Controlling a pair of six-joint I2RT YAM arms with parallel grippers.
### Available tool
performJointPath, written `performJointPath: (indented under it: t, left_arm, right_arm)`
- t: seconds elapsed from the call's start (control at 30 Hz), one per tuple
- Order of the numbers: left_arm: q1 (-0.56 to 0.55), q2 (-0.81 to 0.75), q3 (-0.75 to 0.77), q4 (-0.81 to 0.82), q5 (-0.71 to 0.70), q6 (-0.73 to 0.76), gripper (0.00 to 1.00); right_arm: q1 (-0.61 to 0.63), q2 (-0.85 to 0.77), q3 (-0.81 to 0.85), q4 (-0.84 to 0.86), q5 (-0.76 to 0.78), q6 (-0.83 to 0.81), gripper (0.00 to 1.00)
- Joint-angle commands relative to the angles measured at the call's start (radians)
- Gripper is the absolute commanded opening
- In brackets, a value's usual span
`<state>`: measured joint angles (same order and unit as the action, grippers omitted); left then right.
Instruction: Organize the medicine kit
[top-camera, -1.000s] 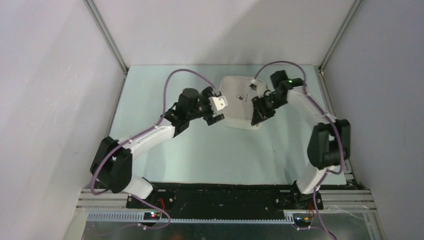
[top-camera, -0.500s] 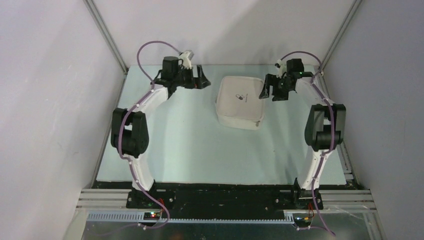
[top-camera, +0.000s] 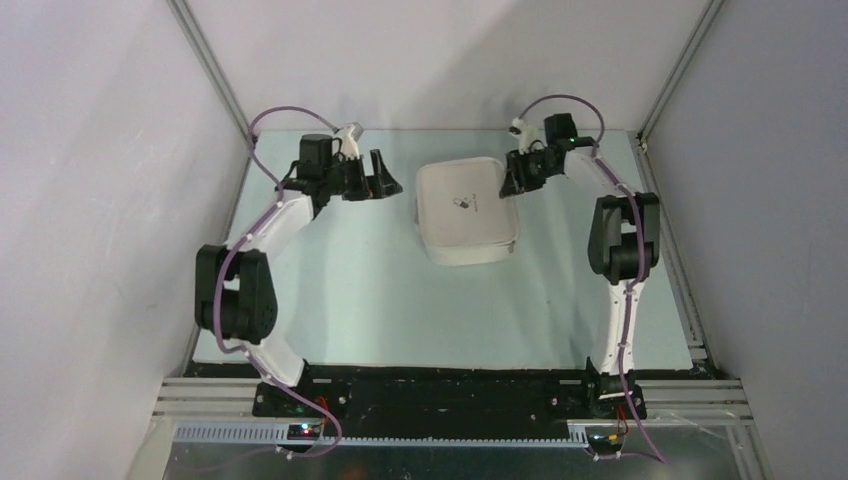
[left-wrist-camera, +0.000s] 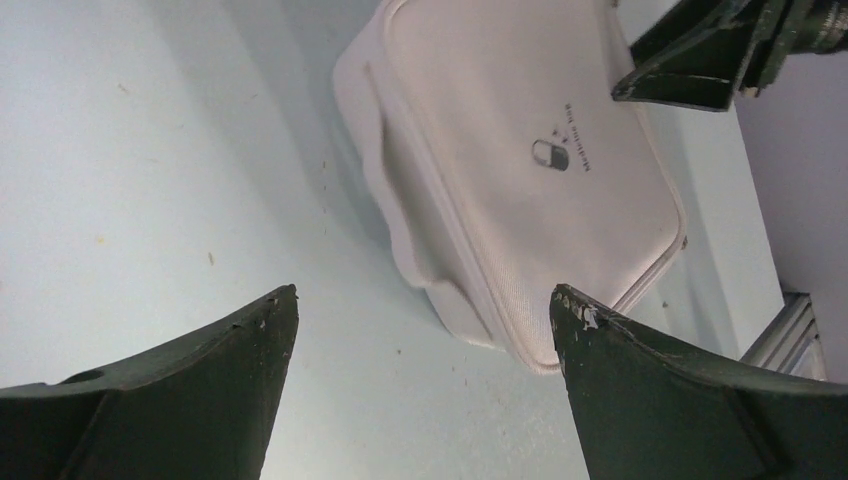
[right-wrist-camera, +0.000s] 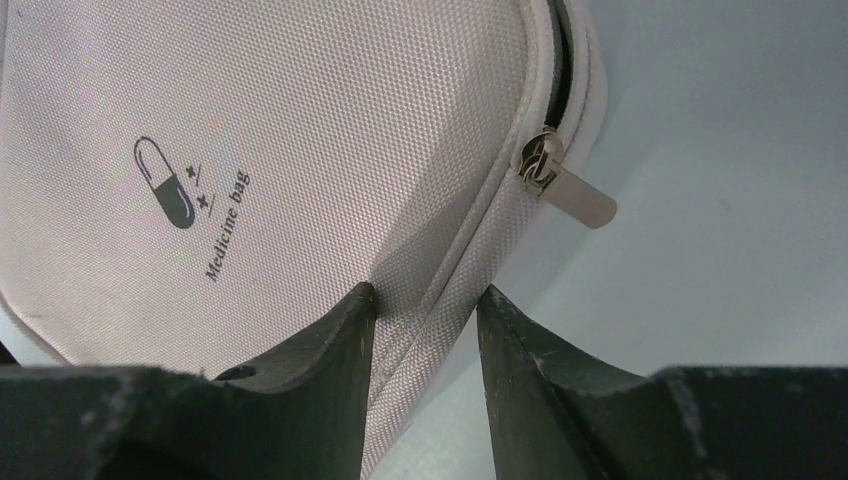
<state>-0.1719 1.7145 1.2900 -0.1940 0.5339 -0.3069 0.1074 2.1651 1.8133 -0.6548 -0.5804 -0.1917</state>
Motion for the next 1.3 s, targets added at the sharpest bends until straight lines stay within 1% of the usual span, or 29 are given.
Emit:
performJointPath:
  t: [0.0,0.1,0.13,0.17,0.2,0.23,0.27,0.3,0.33,0.37,0.4,0.43,0.47,0.53,0.57,0.6,0.67,0.7,0.77,0.9,0.97,1.03,1.07,1.1,1.13,1.17,1.2,1.23,1.27]
  left_arm:
    - [0.008,-0.146,-0.066,-0.003,-0.005,0.105,1.00]
    - [0.008,-0.230,-0.132,-0.043,-0.004,0.248,1.00]
    - [0.008,-0.248,-0.144,-0.074,-0.006,0.290,1.00]
    - [0.008,-0.282,-0.167,-0.089,-0.008,0.379,1.00]
    - [0.009,-0.302,-0.180,-0.121,-0.004,0.426,1.00]
    - [0.008,-0.344,-0.211,-0.132,0.007,0.538,1.00]
    - [0.007,-0.369,-0.229,-0.144,0.011,0.591,1.00]
    - [0.004,-0.420,-0.270,-0.145,0.014,0.712,1.00]
    - [0.000,-0.443,-0.288,-0.148,0.008,0.840,1.00]
    - [-0.014,-0.485,-0.323,-0.148,-0.009,0.899,1.00]
    - [-0.024,-0.503,-0.339,-0.151,-0.018,1.026,1.00]
    - [-0.045,-0.535,-0.369,-0.151,-0.036,1.090,1.00]
    - [-0.057,-0.546,-0.381,-0.158,-0.043,1.195,1.00]
    - [-0.090,-0.560,-0.405,-0.181,-0.041,1.321,1.00]
    - [-0.109,-0.558,-0.405,-0.194,-0.033,1.355,1.00]
    - [-0.117,-0.551,-0.401,-0.226,-0.014,1.418,1.00]
    - [-0.140,-0.534,-0.395,-0.282,0.015,1.495,1.00]
    - [-0.152,-0.529,-0.396,-0.312,0.028,1.515,1.00]
    - [-0.170,-0.516,-0.397,-0.350,0.059,1.564,1.00]
    - [-0.225,-0.488,-0.398,-0.405,0.097,1.651,0.99]
    - [-0.248,-0.461,-0.398,-0.425,0.118,1.721,0.99]
    - [-0.270,-0.434,-0.400,-0.449,0.122,1.772,0.97]
    - [-0.283,-0.423,-0.399,-0.457,0.122,1.786,0.97]
    - [-0.289,-0.399,-0.397,-0.469,0.125,1.807,0.96]
    - [-0.300,-0.386,-0.390,-0.472,0.125,1.810,0.95]
    - [-0.306,-0.359,-0.386,-0.476,0.122,1.813,0.93]
    - [-0.318,-0.343,-0.374,-0.477,0.117,1.813,0.90]
    - [-0.323,-0.311,-0.358,-0.477,0.112,1.806,0.88]
    - [-0.330,-0.294,-0.347,-0.477,0.110,1.798,0.85]
  right_arm:
    - [0.145,0.060,0.105,-0.141,-0.188,-0.305,0.34]
    - [0.216,0.110,0.197,-0.279,-0.174,-0.494,0.31]
    - [0.254,0.139,0.258,-0.317,-0.163,-0.543,0.30]
    - [0.285,0.160,0.278,-0.363,-0.156,-0.615,0.28]
    - [0.298,0.170,0.313,-0.376,-0.142,-0.640,0.28]
    - [0.321,0.179,0.327,-0.383,-0.131,-0.671,0.30]
    - [0.332,0.180,0.351,-0.373,-0.099,-0.671,0.33]
    - [0.344,0.180,0.359,-0.331,-0.082,-0.636,0.41]
    - [0.344,0.178,0.379,-0.307,-0.056,-0.579,0.45]
    - [0.340,0.170,0.403,-0.270,-0.050,-0.547,0.53]
    - [0.332,0.165,0.412,-0.239,-0.051,-0.471,0.56]
    - [0.310,0.152,0.431,-0.228,-0.060,-0.429,0.60]
    - [0.295,0.144,0.438,-0.211,-0.091,-0.335,0.62]
    - [0.243,0.105,0.432,-0.183,-0.167,-0.209,0.70]
    - [0.210,0.065,0.401,-0.175,-0.193,-0.186,0.75]
    - [0.195,0.042,0.382,-0.167,-0.235,-0.172,0.77]
    - [0.153,-0.029,0.318,-0.171,-0.264,-0.189,0.85]
    - [0.144,-0.074,0.275,-0.179,-0.275,-0.204,0.94]
    - [0.120,-0.127,0.212,-0.217,-0.285,-0.250,0.99]
    - [0.090,-0.172,0.139,-0.360,-0.283,-0.343,0.99]
    - [0.073,-0.169,0.133,-0.569,-0.318,-0.568,0.99]
    - [0.057,-0.172,0.113,-0.673,-0.320,-0.739,0.96]
    - [0.053,-0.177,0.091,-0.702,-0.311,-0.801,0.91]
    - [0.051,-0.180,0.078,-0.757,-0.291,-0.935,0.90]
    - [0.050,-0.187,0.042,-0.772,-0.277,-0.987,0.87]
    - [0.052,-0.191,0.022,-0.760,-0.242,-1.060,0.86]
    - [0.054,-0.202,-0.024,-0.738,-0.212,-1.080,0.85]
    - [0.055,-0.215,-0.047,-0.686,-0.205,-1.100,0.87]
    - [0.055,-0.221,-0.086,-0.654,-0.201,-1.104,0.95]
